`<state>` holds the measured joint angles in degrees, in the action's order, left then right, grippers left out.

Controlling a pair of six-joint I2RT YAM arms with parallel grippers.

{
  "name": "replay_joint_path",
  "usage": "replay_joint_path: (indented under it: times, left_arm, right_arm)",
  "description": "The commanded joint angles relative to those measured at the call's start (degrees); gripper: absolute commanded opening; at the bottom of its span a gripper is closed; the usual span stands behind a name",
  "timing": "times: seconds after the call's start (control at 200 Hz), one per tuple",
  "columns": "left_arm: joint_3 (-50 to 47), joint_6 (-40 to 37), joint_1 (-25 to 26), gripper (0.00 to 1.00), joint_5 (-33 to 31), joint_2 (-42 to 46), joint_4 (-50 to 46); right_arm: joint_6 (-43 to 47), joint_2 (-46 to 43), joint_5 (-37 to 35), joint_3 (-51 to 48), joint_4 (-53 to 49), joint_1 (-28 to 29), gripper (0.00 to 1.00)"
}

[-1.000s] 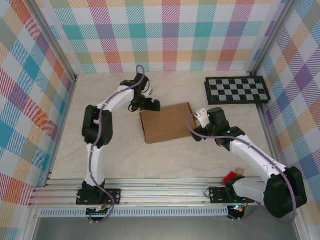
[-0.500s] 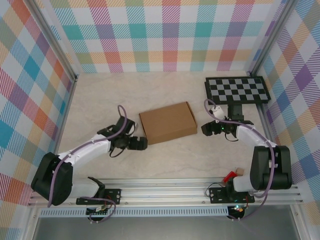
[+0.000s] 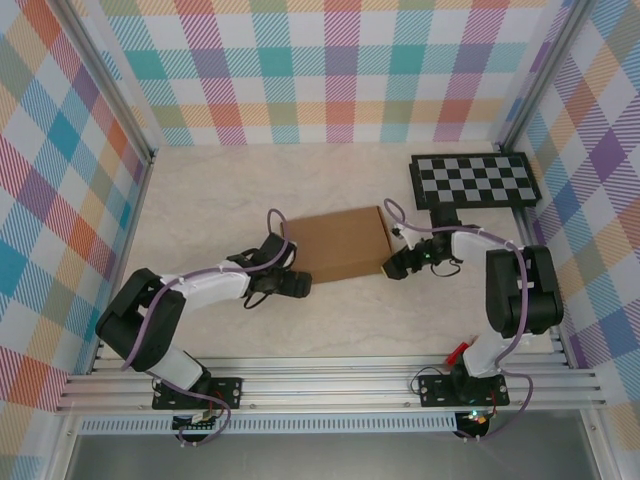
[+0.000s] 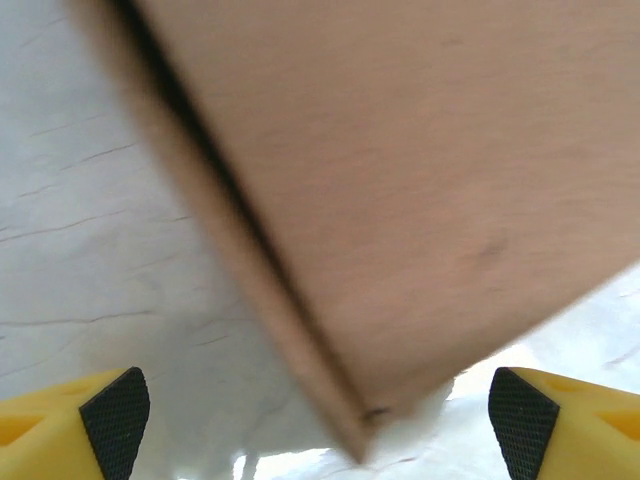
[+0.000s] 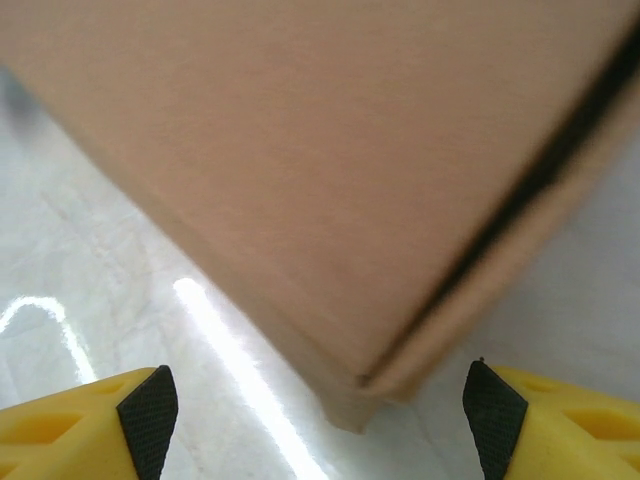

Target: Fold the paper box

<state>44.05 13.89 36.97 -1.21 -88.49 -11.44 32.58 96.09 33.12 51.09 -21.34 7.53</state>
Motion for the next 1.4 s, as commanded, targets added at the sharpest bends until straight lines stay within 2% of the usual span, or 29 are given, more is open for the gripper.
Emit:
replay_joint_path:
  times: [0.0,0.125,0.25,0.38,0.54,0.67,0.825,0.995,1.075,1.245,1.395]
  left_arm:
    - [1.50,-0.88,1.42,0.90,1.28,-0.79,4.31]
    - [4.41,-0.95,2.13,0.89,3.44,-2.41,3.16]
    - [8.96,1.37,2.93,0.88,5.07,-1.35,-1.84]
    - [14.19,4.59,2.93,0.88,8.07,1.38,-9.72]
    - [22.77,8.72,2.93,0.85,12.66,-2.09,-21.29]
    - [23.70,11.09,2.93,0.82,14.31,-0.50,-23.53]
    - [25.70,11.33,2.82,0.69,15.63,1.65,-25.96]
    - [27.46,12.87,1.76,0.49,19.92,1.06,-27.79]
    - [28.03,13.42,0.81,0.43,21.00,0.78,-28.39]
    - [28.55,16.89,-2.67,0.40,25.28,1.06,-27.97]
    - [28.37,22.04,-5.07,0.38,28.48,2.13,-25.29]
  right_arm:
    - [5.69,1.21,3.43,2.75,-3.87,2.08,0.79]
    - [7.30,1.44,5.09,3.28,-5.61,5.68,0.78]
    - [4.02,-3.90,9.27,2.87,-4.65,6.27,0.78]
    - [-0.29,-10.23,6.16,4.35,-6.22,6.32,0.78]
    - [-7.01,-13.93,1.69,7.95,-9.58,6.36,0.76]
    - [-9.76,-15.17,-3.72,9.89,-13.98,6.40,0.74]
    - [-12.62,-15.50,-4.03,10.97,-15.39,6.36,0.63]
    - [-15.97,-12.52,-4.99,16.03,-20.30,6.36,0.39]
    - [-17.65,-10.84,-6.77,18.97,-23.42,6.35,0.30]
    - [-21.62,-8.53,-11.33,26.06,-30.85,6.36,0.31]
    - [-24.21,-7.91,-15.77,29.57,-34.04,6.38,0.39]
